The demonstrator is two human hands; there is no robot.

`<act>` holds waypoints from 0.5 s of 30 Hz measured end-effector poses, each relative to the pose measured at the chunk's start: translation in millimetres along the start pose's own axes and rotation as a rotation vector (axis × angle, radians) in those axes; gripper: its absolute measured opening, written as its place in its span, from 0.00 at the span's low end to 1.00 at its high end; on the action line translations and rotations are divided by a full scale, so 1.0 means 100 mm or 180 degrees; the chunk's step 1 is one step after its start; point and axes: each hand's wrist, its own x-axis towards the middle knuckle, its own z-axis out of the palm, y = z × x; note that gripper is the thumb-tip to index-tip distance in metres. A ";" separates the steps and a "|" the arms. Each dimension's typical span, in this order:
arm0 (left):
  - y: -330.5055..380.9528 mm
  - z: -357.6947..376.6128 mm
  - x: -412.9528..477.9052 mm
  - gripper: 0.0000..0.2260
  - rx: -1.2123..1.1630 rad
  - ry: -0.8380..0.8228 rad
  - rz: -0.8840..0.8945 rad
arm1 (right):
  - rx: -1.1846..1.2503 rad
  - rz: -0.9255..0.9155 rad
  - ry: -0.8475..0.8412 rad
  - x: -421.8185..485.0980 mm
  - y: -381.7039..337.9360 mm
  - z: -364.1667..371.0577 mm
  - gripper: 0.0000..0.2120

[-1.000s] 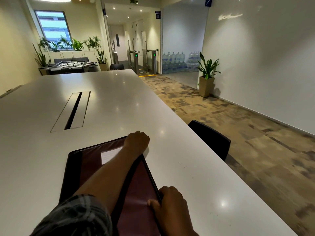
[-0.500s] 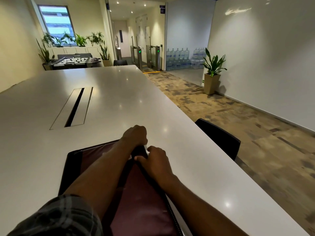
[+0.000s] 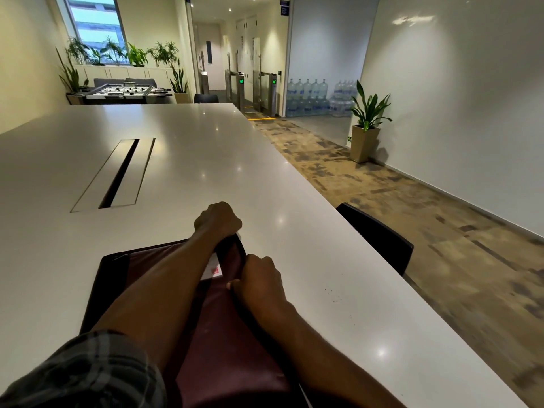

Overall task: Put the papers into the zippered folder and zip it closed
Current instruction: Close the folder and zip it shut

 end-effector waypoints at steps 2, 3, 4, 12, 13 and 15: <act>-0.04 -0.04 0.03 0.04 -0.0127 0.0039 -0.0222 | -0.0008 0.0029 -0.0066 0.01 -0.01 -0.01 0.14; -0.09 -0.07 0.06 0.05 -0.0168 0.0041 -0.0313 | -0.0008 0.0041 -0.0097 0.01 -0.01 -0.02 0.14; -0.14 -0.09 0.08 0.06 -0.0214 0.0028 -0.0382 | -0.0011 0.0053 -0.0118 0.00 -0.01 -0.03 0.15; -0.47 -0.29 0.08 0.10 -0.0300 -0.0168 -0.0529 | -0.0018 0.0065 -0.0092 -0.04 -0.03 -0.06 0.18; -0.46 -0.31 0.09 0.06 -0.0370 -0.0210 -0.0476 | -0.0033 0.0066 -0.0083 -0.04 -0.03 -0.06 0.18; -0.45 -0.34 0.09 0.08 -0.0472 -0.0328 -0.0420 | -0.0063 0.0072 -0.0076 -0.05 -0.04 -0.05 0.18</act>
